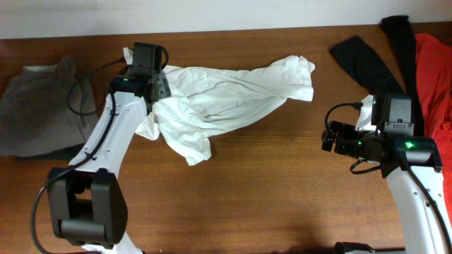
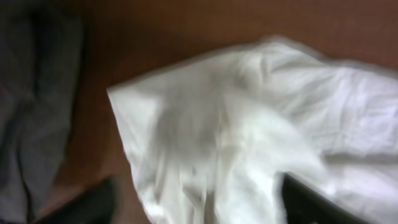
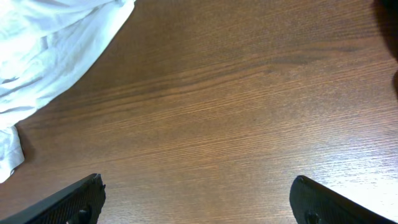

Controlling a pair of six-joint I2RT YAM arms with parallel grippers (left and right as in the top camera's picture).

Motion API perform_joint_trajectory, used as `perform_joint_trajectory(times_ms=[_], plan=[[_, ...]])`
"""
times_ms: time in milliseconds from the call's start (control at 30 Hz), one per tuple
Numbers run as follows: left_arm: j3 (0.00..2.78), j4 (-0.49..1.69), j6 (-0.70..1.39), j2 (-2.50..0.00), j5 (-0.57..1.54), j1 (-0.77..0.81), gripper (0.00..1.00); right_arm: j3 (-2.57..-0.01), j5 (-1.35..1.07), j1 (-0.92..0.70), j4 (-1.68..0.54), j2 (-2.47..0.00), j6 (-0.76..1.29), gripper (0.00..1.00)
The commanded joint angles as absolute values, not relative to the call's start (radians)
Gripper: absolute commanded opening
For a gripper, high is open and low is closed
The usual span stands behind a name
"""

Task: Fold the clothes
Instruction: 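Lift and pull the T-shirt leftward with the left gripper, then grasp the T-shirt's right end with the right gripper and stretch it apart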

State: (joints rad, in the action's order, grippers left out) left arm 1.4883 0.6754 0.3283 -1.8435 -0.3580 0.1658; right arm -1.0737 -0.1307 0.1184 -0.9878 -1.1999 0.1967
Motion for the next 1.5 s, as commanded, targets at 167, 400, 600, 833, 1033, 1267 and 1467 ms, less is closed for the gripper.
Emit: perform_joint_trajectory(times_ms=[167,400,600,833,1033,1267,1467], plan=[[1.483,1.007,0.320,-1.846,-0.067,0.159,0.99,-1.085,-0.118,0.126,-0.987,-1.223,0.162,0.99],[1.411,0.960,0.320,-1.860,0.024,0.159,0.52,-1.085,-0.119,0.126,-0.992,-1.241,0.162,0.99],[1.339,0.857,0.321,-1.897,0.090,0.161,0.50,-1.085,-0.119,0.126,-0.992,-1.241,0.162,0.99],[1.312,0.792,0.343,-1.917,-0.019,0.161,0.58,-1.085,-0.119,0.126,-0.992,-1.241,0.162,0.99],[1.309,0.752,0.347,-1.939,0.018,0.167,0.26,-1.085,-0.119,0.126,-0.992,-1.241,0.162,0.99],[1.309,0.723,0.350,-1.995,0.034,0.203,0.11,-1.085,-0.119,0.126,-0.996,-1.241,0.162,0.99],[1.318,0.769,0.350,-1.969,0.036,0.200,0.00,-1.085,-0.118,0.126,-0.995,-1.241,0.162,0.99]])
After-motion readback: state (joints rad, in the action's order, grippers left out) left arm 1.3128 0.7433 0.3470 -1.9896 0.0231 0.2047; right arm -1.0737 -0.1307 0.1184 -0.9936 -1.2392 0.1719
